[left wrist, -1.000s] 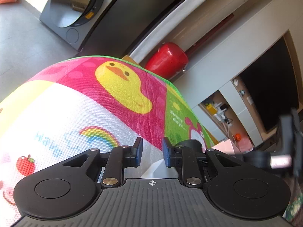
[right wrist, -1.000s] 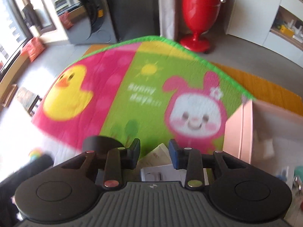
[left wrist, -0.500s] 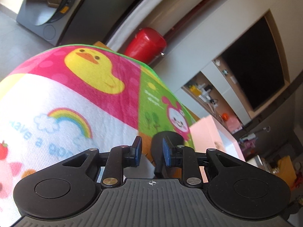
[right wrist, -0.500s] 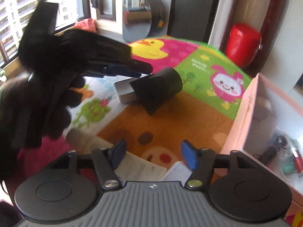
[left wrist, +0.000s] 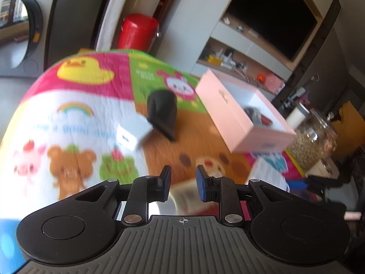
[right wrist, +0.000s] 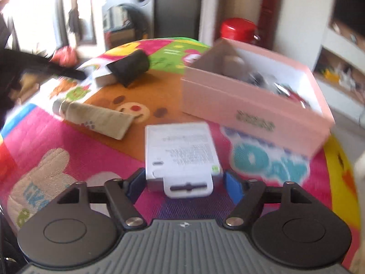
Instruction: Organize rigid objects
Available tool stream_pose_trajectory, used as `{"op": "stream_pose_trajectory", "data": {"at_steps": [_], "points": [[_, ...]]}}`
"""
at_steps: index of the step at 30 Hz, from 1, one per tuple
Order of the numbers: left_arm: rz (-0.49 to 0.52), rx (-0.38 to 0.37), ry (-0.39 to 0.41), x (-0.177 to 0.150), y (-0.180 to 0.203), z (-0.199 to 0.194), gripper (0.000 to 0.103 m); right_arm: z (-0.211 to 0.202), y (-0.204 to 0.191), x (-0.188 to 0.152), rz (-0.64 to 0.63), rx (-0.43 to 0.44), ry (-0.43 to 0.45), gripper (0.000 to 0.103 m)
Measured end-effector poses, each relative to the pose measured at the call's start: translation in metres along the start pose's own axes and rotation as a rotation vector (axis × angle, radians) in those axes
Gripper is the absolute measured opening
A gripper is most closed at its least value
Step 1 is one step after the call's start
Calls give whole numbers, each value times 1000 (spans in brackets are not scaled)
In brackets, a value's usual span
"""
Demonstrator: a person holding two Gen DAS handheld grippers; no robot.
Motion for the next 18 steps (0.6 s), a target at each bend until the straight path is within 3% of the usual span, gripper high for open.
{"op": "stream_pose_trajectory", "data": {"at_steps": [6, 8, 11, 14, 16, 18], "points": [[89, -58, -93, -17, 30, -2, 27, -3, 8, -19, 60, -8, 74, 81], [79, -33, -51, -7, 33, -1, 27, -2, 5, -22, 59, -18, 93, 82], [53, 96, 95, 23, 29, 2, 27, -3, 3, -25, 64, -33, 113, 83], [-27, 152, 196, 57, 13, 16, 27, -4, 3, -25, 74, -32, 120, 83], [-66, 160, 217, 73, 3, 33, 27, -4, 3, -26, 75, -32, 121, 83], [-95, 183, 173, 84, -4, 56, 27, -3, 2, -25, 73, -34, 121, 83]]}}
Point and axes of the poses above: each gripper's, at about its wrist camera, not at the fingertips, and z roughly the way its jaws point, y to its right, x to its top, the point moved 2 cm from there along z, roughly the way its jaws point, and after that the axes turned 5 degrees about -z, right-handed, at the moved point
